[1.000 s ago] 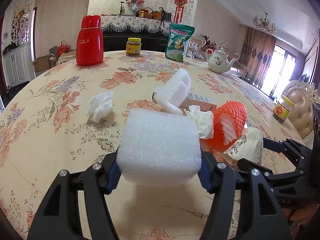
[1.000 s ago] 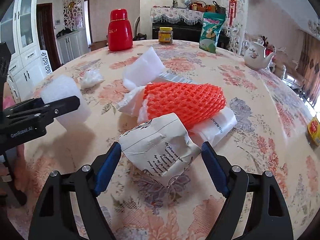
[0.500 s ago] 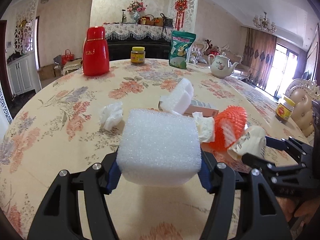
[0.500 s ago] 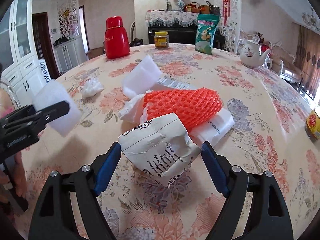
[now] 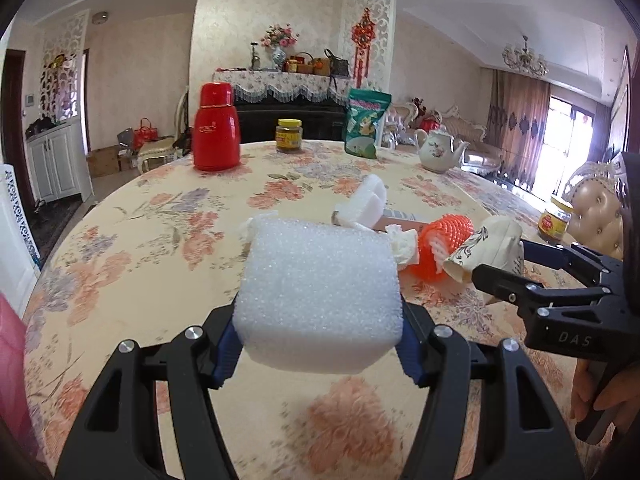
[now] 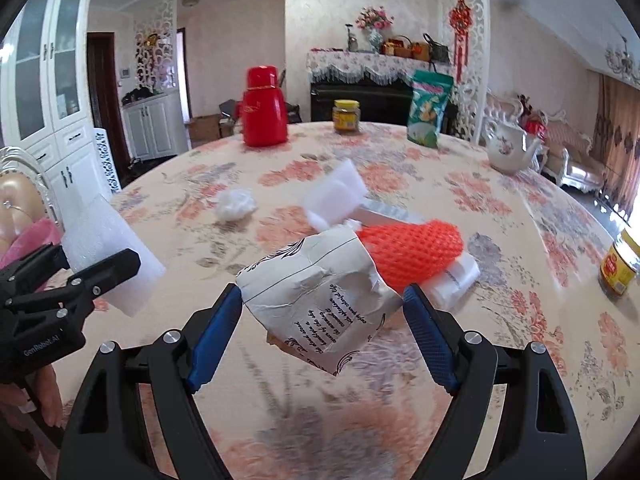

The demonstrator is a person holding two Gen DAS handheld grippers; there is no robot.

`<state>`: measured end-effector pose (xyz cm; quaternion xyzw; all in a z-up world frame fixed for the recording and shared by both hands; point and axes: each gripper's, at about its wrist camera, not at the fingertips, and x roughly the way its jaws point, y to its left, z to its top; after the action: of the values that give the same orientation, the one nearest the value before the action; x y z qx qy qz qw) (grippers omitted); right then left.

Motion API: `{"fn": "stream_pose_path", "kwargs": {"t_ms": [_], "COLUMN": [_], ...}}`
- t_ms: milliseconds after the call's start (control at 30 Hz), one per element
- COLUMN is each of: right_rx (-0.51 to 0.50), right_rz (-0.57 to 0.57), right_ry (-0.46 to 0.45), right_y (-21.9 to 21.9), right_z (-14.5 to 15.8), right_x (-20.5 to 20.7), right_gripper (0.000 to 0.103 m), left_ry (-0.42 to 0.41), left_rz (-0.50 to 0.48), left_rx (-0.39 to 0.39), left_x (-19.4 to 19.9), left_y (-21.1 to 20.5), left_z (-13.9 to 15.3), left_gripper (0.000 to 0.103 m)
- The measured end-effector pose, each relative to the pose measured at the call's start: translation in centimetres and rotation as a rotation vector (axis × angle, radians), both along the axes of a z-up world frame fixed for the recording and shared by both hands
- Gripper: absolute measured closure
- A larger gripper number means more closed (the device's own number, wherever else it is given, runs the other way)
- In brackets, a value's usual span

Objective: Collect trash
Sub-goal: 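Carry the paper bag and foam block to the pink bin and release both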

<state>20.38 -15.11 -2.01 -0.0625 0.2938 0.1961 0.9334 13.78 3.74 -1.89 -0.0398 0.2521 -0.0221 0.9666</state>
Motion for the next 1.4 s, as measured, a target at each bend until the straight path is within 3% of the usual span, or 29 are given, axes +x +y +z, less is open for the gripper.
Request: {"fn": "stream_pose_path", "kwargs": {"t_ms": [467,767,967,1200,1400], "right_rx": [0.091,0.126,0.138,0.128,0.112], "right_rz": [0.126,0.265,0.406,0.612,0.759], "right_ry": [-0.044,-0.077,-0.041,0.0,0.007], "right_y": [5.1,11.1,17.4,27.6,35.4], "right_z": [1.5,2.6,2.4,1.2,0.4], "right_x": [-4.4,-6.3,-6.6,-8.0,-9.5], "right_gripper": [0.024,0.024,0.024,0.024,0.024], "left_ry": [-0.075,-0.112,-0.108,-0.092,-0.045], "left_rz": [0.111,0.226,0.392,0.603,0.684], "left_rx": [0.005,0.0,-0.001,0.011,0.03], "left_x": [-7.8,-12.9,-16.9,-21.5,-23.0], "left_y": [5.5,10.9,17.5,26.2,32.9], "left_z": [0.2,1.0,1.4,1.6,0.9], "left_gripper": [0.041,0.041,0.041,0.041,0.041]}}
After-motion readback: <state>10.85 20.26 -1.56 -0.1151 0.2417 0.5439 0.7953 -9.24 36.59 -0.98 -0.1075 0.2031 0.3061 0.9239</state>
